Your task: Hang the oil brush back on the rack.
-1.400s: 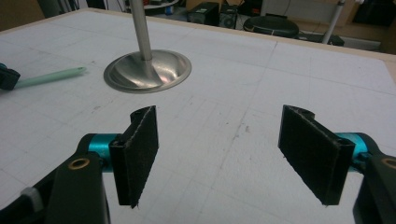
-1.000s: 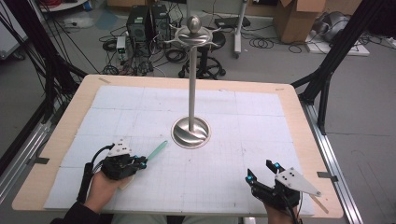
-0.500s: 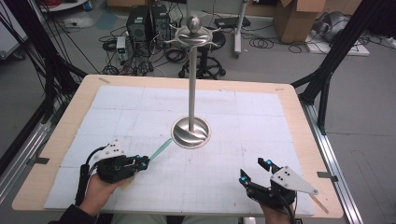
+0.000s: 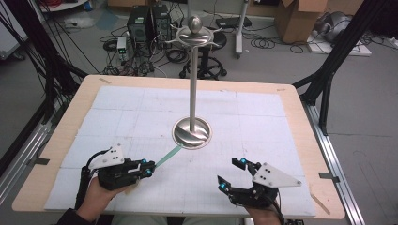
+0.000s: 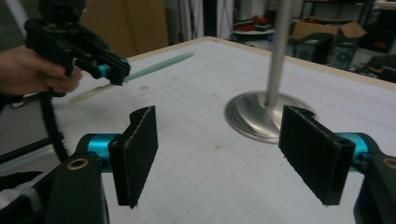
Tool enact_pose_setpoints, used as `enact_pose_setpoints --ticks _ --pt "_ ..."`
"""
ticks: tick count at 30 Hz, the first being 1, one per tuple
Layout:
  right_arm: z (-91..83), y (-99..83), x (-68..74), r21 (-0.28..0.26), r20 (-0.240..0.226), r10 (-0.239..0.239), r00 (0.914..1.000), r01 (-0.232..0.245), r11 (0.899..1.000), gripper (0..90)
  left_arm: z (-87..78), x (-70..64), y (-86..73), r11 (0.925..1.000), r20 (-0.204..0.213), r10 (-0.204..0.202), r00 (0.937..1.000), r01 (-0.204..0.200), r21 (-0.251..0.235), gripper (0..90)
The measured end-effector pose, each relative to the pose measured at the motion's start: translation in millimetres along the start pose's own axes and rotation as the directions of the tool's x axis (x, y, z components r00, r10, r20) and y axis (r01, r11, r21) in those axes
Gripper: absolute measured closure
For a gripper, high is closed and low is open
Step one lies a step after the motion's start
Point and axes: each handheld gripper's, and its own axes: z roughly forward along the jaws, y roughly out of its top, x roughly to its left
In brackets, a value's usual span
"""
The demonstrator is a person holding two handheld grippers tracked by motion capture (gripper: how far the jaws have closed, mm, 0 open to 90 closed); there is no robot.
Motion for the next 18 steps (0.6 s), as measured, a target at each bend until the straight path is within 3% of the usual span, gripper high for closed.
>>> enact_pose_setpoints --ticks 4,7,9,10,11,12,14,15,16,18 --pt "11.5 7.1 7.0 -0.003 -0.102 0.001 0.9948 -0.001 1.0 27.1 -0.4 -6.3 3.4 0.999 0.057 0.043 0.9975 -0.042 -0.012 81.2" --pt "20.0 10.1 9.6 0.006 -0.178 0.002 0.9841 0.0 1.0 27.1 -0.1 -11.1 5.4 0.9974 0.098 0.071 0.9927 -0.069 -0.02 81.2" --pt "24.1 11.1 10.5 0.009 -0.213 0.008 0.977 -0.006 1.0 27.1 -0.1 -12.2 6.0 0.9969 0.104 0.078 0.9916 -0.076 -0.023 81.2" --pt "26.8 12.1 10.5 0.006 -0.237 0.009 0.9716 -0.008 1.0 27.1 0.2 -14.8 7.8 0.996 0.133 0.087 0.9873 -0.083 -0.035 81.2" --pt "26.8 12.1 10.5 0.006 -0.237 0.009 0.9716 -0.008 1.0 27.1 0.2 -14.8 7.8 0.996 0.133 0.087 0.9873 -0.083 -0.035 81.2" --pt "29.9 13.8 10.1 -0.002 -0.265 0.008 0.9642 -0.009 1.0 27.1 0.3 -17.3 8.9 0.9948 0.156 0.098 0.9829 -0.093 -0.043 81.2" --pt "32.1 15.5 9.9 -0.007 -0.287 0.011 0.9578 -0.014 1.0 27.5 0.8 -19.6 9.8 0.9935 0.184 0.109 0.9769 -0.101 -0.052 81.2" --pt "32.1 15.5 9.9 -0.007 -0.287 0.011 0.9578 -0.014 1.0 27.5 0.8 -19.6 9.8 0.9935 0.184 0.109 0.9769 -0.101 -0.052 81.2" --pt "34.3 17.5 10.0 -0.003 -0.314 0.016 0.9492 -0.018 1.0 30.8 1.3 -22.3 10.7 0.9923 0.203 0.118 0.972 -0.108 -0.062 81.2" --pt "35.9 18.4 10.7 -0.004 -0.329 0.017 0.9441 -0.019 1.0 31.0 1.9 -24.8 11.4 0.9912 0.219 0.126 0.9675 -0.114 -0.067 81.2"
